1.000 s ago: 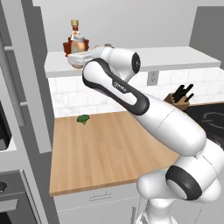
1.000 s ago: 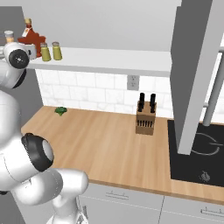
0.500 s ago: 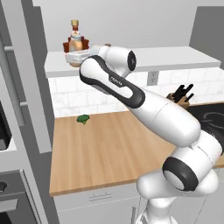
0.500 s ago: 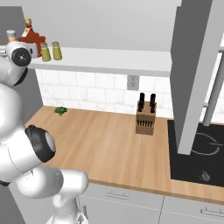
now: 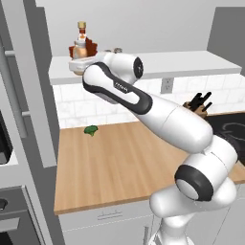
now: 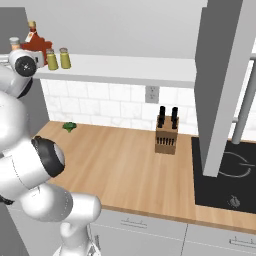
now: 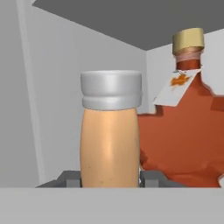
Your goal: Put the shaker and condiment bottle from the counter next to their counterparts in the cabinet.
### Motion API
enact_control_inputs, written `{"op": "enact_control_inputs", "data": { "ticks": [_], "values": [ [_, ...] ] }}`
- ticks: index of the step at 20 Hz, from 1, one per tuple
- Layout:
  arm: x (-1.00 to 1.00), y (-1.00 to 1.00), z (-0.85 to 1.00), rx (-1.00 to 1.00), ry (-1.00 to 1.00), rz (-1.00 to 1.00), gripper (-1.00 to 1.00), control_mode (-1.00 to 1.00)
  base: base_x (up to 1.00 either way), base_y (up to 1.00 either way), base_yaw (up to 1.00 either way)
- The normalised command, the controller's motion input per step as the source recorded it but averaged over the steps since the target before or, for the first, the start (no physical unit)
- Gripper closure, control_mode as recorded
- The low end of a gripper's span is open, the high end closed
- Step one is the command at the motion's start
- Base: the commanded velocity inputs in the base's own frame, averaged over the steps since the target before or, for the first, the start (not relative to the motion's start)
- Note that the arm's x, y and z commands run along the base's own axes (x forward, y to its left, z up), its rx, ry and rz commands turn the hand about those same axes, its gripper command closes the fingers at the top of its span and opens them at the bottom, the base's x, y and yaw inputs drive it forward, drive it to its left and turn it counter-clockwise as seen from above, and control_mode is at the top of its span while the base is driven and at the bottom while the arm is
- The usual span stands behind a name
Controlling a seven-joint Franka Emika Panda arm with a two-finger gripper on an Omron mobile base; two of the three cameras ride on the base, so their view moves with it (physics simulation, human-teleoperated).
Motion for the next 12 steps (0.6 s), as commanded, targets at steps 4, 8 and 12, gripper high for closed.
{"op": "enact_control_inputs", "data": {
  "ticks": [4,8,12],
  "values": [
    [0.27,0.13,0.0,0.0,0.0,0.0,1.0,-1.0,0.0,0.0,0.0],
    [0.23,0.23,0.0,0.0,0.0,0.0,1.0,-1.0,0.0,0.0,0.0],
    [0.14,0.3,0.0,0.0,0.0,0.0,1.0,-1.0,0.0,0.0,0.0]
  ]
}}
